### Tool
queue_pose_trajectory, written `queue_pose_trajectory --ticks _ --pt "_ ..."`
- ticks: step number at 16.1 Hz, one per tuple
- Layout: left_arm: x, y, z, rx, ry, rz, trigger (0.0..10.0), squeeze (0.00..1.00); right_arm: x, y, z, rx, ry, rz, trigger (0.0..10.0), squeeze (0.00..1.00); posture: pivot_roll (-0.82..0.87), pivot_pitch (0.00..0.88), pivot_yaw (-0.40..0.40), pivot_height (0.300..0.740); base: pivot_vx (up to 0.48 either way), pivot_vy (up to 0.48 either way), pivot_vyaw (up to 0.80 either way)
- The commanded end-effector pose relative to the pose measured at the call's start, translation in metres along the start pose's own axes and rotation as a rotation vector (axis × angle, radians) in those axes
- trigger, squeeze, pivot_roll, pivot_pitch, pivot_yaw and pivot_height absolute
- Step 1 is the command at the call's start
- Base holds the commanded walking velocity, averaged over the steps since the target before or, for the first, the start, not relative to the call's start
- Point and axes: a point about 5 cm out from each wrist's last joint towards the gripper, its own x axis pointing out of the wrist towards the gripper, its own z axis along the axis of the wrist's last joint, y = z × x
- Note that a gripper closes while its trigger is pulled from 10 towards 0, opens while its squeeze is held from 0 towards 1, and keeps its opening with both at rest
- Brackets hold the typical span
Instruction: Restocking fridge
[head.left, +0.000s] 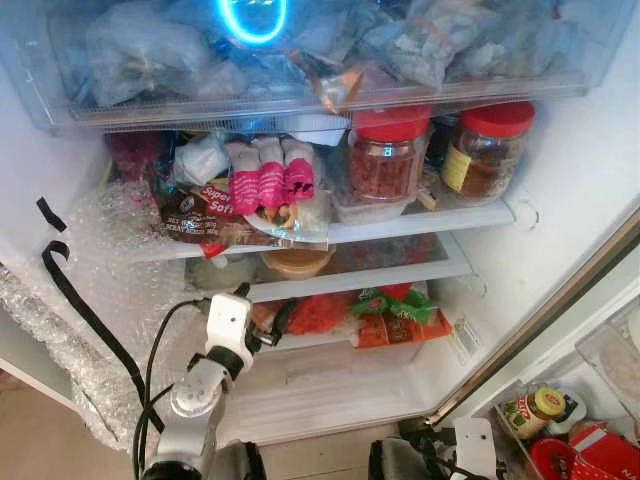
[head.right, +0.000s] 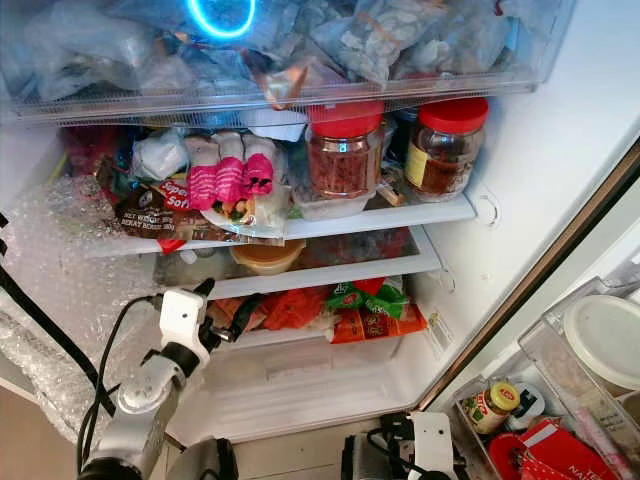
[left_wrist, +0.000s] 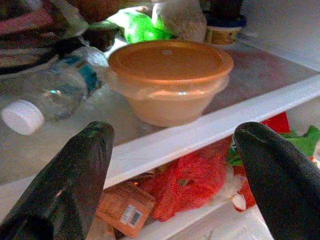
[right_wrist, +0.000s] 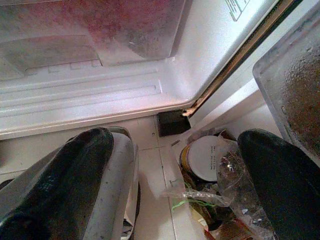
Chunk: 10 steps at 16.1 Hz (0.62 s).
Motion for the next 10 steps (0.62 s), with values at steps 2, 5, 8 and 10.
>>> queue_pose_trajectory --ticks 2,5,8,10 --pt "0.0006 0.0023 0.0067 0.014 -0.001 0.012 10.0 0.0 -0.0016 0.0028 -0.0055 -0.004 0.025 0.007 10.0 0.0 -0.18 0.065 -0.001 0.64 0.0 0.0 0.0" --pt "-0.0003 0.0023 0.0086 0.014 0.006 0.018 10.0 0.0 -0.0013 0.0058 -0.0051 -0.001 0.023 0.008 10.0 0.0 -0.19 0.07 0.0 0.64 0.0 0.0 0.0" --pt "-0.0017 0.002 0.0092 0.013 0.01 0.019 10.0 0.0 -0.0014 0.008 -0.0052 0.0 0.022 0.01 10.0 0.0 -0.18 0.076 0.001 0.64 0.0 0.0 0.0" --pt "-0.0028 0.0022 0.0098 0.012 0.016 0.017 10.0 0.0 -0.0015 0.008 -0.0048 0.0 0.017 0.01 10.0 0.0 -0.18 0.076 0.001 0.64 0.0 0.0 0.0"
